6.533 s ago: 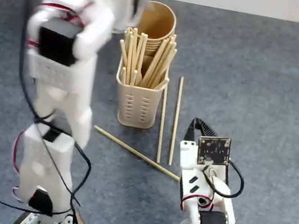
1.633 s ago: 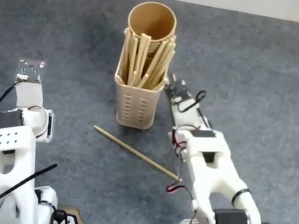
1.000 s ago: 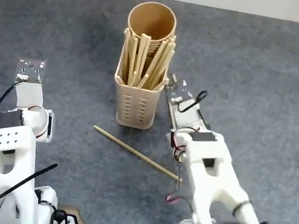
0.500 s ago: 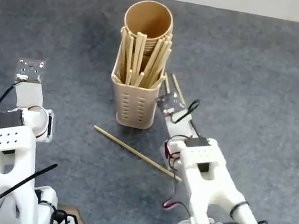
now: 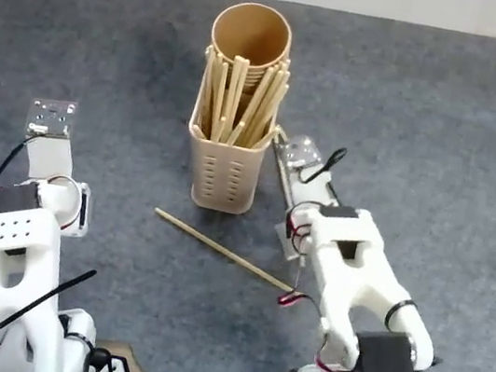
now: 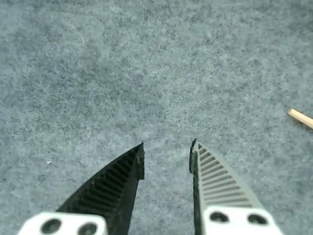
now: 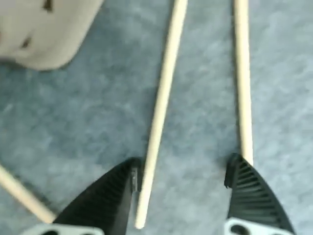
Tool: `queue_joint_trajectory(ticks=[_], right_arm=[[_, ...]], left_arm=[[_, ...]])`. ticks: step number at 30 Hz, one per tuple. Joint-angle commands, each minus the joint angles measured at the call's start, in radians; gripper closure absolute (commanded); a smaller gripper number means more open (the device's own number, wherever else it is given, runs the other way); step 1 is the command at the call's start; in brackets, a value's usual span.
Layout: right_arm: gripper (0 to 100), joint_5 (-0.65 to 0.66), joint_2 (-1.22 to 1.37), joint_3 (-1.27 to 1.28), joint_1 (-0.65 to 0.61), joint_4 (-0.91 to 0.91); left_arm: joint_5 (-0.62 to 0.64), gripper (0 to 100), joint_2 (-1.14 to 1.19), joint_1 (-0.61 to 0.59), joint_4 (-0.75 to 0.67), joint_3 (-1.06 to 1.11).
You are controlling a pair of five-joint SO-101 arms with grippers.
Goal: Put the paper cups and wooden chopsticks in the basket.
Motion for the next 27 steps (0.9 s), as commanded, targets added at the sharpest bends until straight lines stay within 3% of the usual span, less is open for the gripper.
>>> queue_joint_trajectory(ticks=[1,14,27], right_arm=[[73.1,0.008,0.005,-0.085,0.064,-0.025],[73.1,0.052,0.008,-0.171,0.174,-0.036],[72.9,0.103,0.008,-0.148,0.050,-0.024]], left_arm=[[0.008,82,-0.025,0.019,-0.011,-0.005],[0.008,82,-0.025,0.019,-0.011,-0.005],[0.008,82,-0.025,0.019,-0.011,-0.005]])
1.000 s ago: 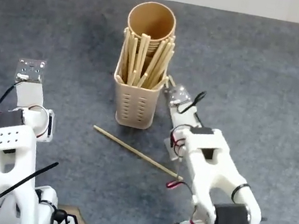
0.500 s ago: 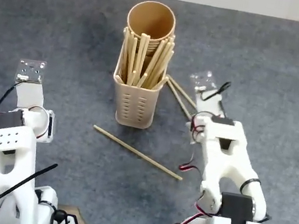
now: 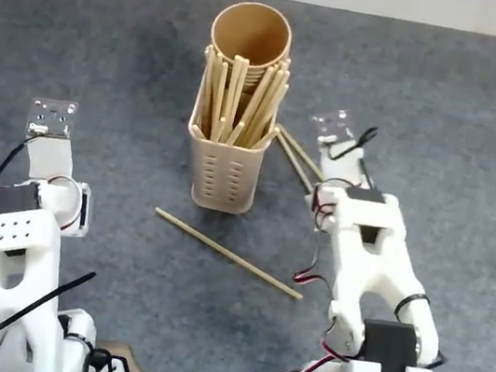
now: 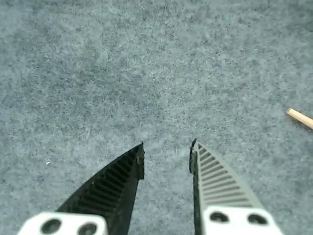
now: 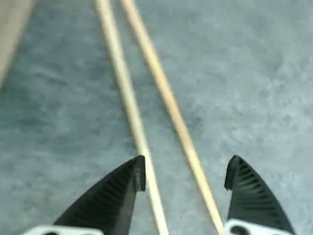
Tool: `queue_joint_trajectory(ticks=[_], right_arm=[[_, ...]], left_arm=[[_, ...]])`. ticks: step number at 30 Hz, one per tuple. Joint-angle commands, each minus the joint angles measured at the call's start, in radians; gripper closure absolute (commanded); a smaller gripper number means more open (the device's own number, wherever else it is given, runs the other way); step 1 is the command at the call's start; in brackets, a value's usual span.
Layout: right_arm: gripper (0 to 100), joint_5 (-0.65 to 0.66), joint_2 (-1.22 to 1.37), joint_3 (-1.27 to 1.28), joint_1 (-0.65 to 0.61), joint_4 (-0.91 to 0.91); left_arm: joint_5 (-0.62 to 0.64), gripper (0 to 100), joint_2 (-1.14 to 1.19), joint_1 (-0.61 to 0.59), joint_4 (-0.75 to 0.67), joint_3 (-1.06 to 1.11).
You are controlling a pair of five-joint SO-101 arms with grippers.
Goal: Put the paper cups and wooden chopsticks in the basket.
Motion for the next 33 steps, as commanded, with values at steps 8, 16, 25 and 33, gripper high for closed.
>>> queue_joint_trajectory(ticks=[8,16,25,33], right_arm=[[72.4,0.163,0.012,-0.004,0.001,-0.001],[72.9,0.229,0.223,-0.073,0.033,0.001],[99.8,0.229,0.150,-0.076,-0.010,0.001],[99.5,-0.028,-0.220,-0.084,0.045,0.076]], left_arm=[[0.008,82,-0.024,0.013,-0.011,-0.005],[0.008,82,-0.024,0.013,-0.011,-0.005],[0.008,82,-0.024,0.013,-0.012,-0.005],[0.008,82,-0.024,0.013,-0.012,-0.005]])
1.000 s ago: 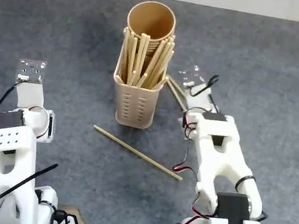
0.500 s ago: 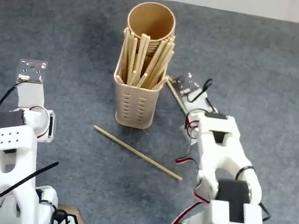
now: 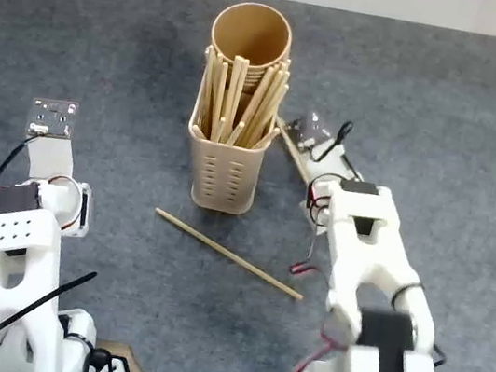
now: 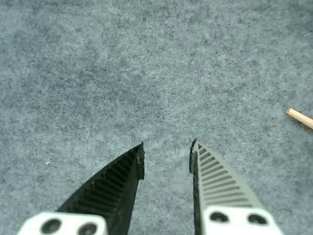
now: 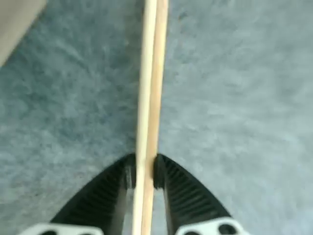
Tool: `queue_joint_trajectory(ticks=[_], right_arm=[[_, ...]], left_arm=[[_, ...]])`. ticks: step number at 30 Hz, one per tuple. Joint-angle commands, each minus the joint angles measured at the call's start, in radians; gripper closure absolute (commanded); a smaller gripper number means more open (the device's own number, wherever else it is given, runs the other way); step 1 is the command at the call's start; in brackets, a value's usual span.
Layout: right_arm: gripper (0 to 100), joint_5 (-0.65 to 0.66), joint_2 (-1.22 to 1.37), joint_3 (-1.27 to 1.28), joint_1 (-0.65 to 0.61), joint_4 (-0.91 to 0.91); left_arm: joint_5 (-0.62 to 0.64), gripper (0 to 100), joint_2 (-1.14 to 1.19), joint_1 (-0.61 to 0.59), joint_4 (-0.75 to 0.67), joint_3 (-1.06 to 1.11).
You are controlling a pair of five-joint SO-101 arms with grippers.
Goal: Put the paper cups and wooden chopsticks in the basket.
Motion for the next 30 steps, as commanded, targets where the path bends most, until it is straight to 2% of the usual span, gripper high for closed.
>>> queue_joint_trajectory(ticks=[1,5,10,14,18,21,25,30], right_arm=[[99.5,-0.158,-0.269,-0.024,0.039,0.012],[99.5,-0.298,-0.536,-0.039,0.012,-0.035],[99.5,-0.423,-0.700,-0.064,-0.094,-0.349],[99.5,-0.446,-0.684,-0.068,-0.231,-0.539],[99.5,-0.450,-0.638,-0.068,-0.337,-0.619],[99.5,-0.454,-0.596,-0.064,-0.361,-0.656],[99.5,-0.548,-0.568,-0.048,-0.358,-0.713],[99.4,-0.566,-0.576,0.093,-0.344,-0.737]], left_arm=[[0.008,82,-0.024,0.013,-0.012,-0.005],[0.008,82,-0.024,0.013,-0.012,-0.005],[0.008,82,-0.024,0.013,-0.012,-0.005],[0.008,82,-0.024,0.013,-0.012,-0.005],[0.008,82,-0.022,0.013,-0.012,-0.005],[0.008,82,-0.022,0.013,-0.012,-0.005],[0.008,82,-0.021,0.013,-0.012,-0.005],[0.008,82,-0.024,0.013,-0.012,0.005]])
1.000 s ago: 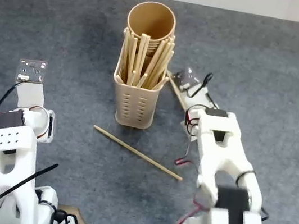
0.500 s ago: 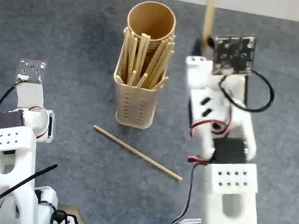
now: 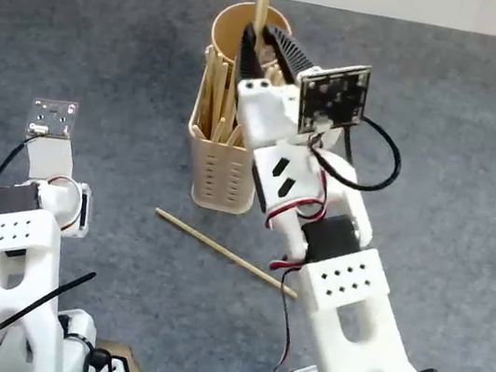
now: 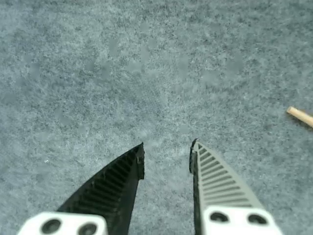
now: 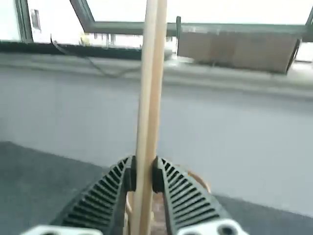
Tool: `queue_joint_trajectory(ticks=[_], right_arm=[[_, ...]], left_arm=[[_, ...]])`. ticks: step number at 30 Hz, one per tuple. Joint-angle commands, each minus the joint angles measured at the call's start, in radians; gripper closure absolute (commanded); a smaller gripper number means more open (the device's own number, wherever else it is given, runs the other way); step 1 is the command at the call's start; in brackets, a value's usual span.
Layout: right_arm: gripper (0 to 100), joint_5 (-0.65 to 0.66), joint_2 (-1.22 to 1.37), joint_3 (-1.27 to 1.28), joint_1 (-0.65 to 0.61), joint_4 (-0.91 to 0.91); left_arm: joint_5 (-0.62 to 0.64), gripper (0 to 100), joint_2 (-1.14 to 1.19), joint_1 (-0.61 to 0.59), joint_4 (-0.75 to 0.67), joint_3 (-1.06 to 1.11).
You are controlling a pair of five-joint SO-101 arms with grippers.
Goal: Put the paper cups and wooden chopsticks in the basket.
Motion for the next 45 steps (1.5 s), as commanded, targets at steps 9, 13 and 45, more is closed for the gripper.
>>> queue_joint_trajectory(ticks=[9,13,45], right_arm=[[86.5,-0.011,-0.008,0.140,0.008,-0.056],[86.0,-0.011,-0.013,0.133,0.008,-0.054],[86.0,0.101,-0.753,0.590,0.323,0.972]], left_arm=[[0.008,82,-0.024,0.013,-0.012,-0.007],[0.008,82,-0.024,0.013,-0.012,-0.010],[0.440,82,0.440,0.490,0.230,-0.486]])
